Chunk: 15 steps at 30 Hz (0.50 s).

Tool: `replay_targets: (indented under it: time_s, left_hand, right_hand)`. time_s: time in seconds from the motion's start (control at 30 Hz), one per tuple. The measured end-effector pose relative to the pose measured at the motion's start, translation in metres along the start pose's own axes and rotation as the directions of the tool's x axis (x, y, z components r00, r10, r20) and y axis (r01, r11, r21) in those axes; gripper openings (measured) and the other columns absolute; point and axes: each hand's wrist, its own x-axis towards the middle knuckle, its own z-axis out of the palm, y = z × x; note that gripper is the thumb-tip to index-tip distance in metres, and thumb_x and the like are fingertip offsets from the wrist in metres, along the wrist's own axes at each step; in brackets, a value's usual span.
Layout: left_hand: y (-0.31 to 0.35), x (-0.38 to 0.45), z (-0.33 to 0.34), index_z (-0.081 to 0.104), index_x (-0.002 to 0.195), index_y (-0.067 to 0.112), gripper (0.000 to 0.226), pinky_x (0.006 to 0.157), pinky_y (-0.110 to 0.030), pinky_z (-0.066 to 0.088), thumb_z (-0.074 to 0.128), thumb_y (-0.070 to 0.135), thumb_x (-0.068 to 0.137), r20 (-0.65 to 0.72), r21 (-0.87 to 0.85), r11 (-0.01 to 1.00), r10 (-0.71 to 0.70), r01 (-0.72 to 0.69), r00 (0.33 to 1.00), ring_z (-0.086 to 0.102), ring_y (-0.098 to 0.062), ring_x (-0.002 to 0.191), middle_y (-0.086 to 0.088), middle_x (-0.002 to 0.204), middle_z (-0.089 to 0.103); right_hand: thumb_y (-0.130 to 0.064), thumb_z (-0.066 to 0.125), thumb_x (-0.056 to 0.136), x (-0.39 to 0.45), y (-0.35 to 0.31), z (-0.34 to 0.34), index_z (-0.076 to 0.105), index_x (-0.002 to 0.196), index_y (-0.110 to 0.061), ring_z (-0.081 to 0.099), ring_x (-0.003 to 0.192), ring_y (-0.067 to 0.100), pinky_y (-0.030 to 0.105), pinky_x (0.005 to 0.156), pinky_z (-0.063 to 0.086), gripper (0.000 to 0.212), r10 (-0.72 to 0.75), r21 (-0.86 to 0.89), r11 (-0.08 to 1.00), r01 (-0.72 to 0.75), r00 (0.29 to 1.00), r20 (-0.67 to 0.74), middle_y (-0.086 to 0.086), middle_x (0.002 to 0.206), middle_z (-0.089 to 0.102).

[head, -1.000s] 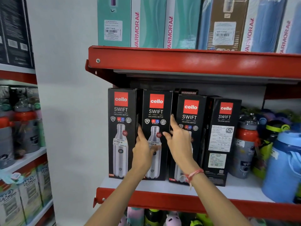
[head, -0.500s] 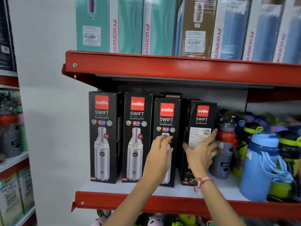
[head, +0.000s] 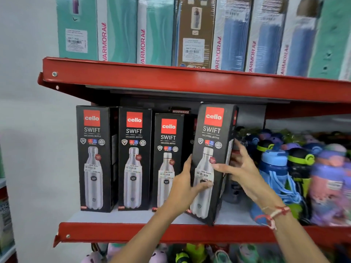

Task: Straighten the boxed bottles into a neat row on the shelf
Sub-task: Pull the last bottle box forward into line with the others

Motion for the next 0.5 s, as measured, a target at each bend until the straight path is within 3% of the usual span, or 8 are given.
replay_targets:
  time_s: [0.03,0.1,0.17,0.23,0.37,0.5]
  left_hand:
    - [0.002,0.000,0.003,0.011,0.150,0.027,0.102,0.083,0.005,0.031,0.077,0.043,0.074,-0.013,0.001,1.000,0.003,-0.003,1.000,0.043,0.001,0.119,0.031,0.125,0.042]
    - [0.006,0.002,0.011,0.014,0.149,0.029,0.101,0.086,-0.002,0.038,0.079,0.036,0.073,-0.075,-0.002,1.000,0.007,-0.007,0.997,0.051,-0.001,0.117,0.032,0.120,0.050]
    - [0.009,0.004,0.023,0.012,0.150,0.028,0.102,0.096,-0.023,0.045,0.080,0.026,0.074,-0.152,0.008,1.000,-0.014,0.015,0.988,0.055,-0.012,0.120,0.014,0.132,0.057]
    - [0.010,0.006,0.035,0.008,0.151,0.029,0.102,0.096,-0.031,0.046,0.077,0.017,0.077,-0.223,0.033,0.997,-0.059,0.068,0.973,0.057,-0.019,0.120,0.001,0.139,0.055]
    - [0.002,0.016,0.045,0.000,0.152,0.025,0.101,0.098,-0.039,0.045,0.072,0.017,0.082,-0.273,0.066,0.988,-0.117,0.140,0.955,0.056,-0.027,0.122,-0.008,0.142,0.051]
    - [-0.007,0.031,0.049,-0.005,0.151,0.022,0.101,0.091,-0.046,0.048,0.069,0.014,0.084,-0.254,0.190,0.962,-0.144,0.196,0.956,0.062,-0.033,0.109,-0.015,0.130,0.059]
  right_hand:
    - [-0.017,0.090,0.049,0.000,0.000,-0.004,0.032,0.144,-0.039,0.062,0.112,0.018,0.041,0.088,0.053,0.113,0.019,0.038,0.999,-0.021,0.999,0.043,0.002,0.125,0.062]
    - [-0.014,0.087,0.054,0.003,-0.001,-0.008,0.027,0.146,-0.042,0.059,0.118,0.017,0.050,0.094,0.051,0.114,0.061,0.069,0.995,-0.070,0.990,0.131,0.000,0.132,0.059]
    - [-0.009,0.082,0.067,0.011,-0.003,-0.007,0.019,0.147,-0.049,0.054,0.125,0.015,0.056,0.095,0.049,0.109,0.106,0.030,0.993,-0.117,0.964,0.244,-0.008,0.137,0.056]
    - [-0.008,0.078,0.076,0.020,0.000,-0.005,0.014,0.146,-0.052,0.050,0.128,0.014,0.059,0.095,0.047,0.105,0.146,-0.054,0.989,-0.136,0.938,0.315,-0.013,0.139,0.053]
    - [-0.012,0.072,0.082,0.032,0.015,0.003,0.007,0.146,-0.054,0.040,0.132,0.009,0.051,0.100,0.039,0.100,0.152,-0.131,0.985,-0.116,0.939,0.308,-0.032,0.130,0.047]
    - [-0.013,0.067,0.086,0.040,0.033,0.007,0.005,0.147,-0.053,0.036,0.134,0.010,0.049,0.098,0.034,0.095,0.168,-0.105,0.984,-0.145,0.951,0.260,-0.035,0.126,0.046]
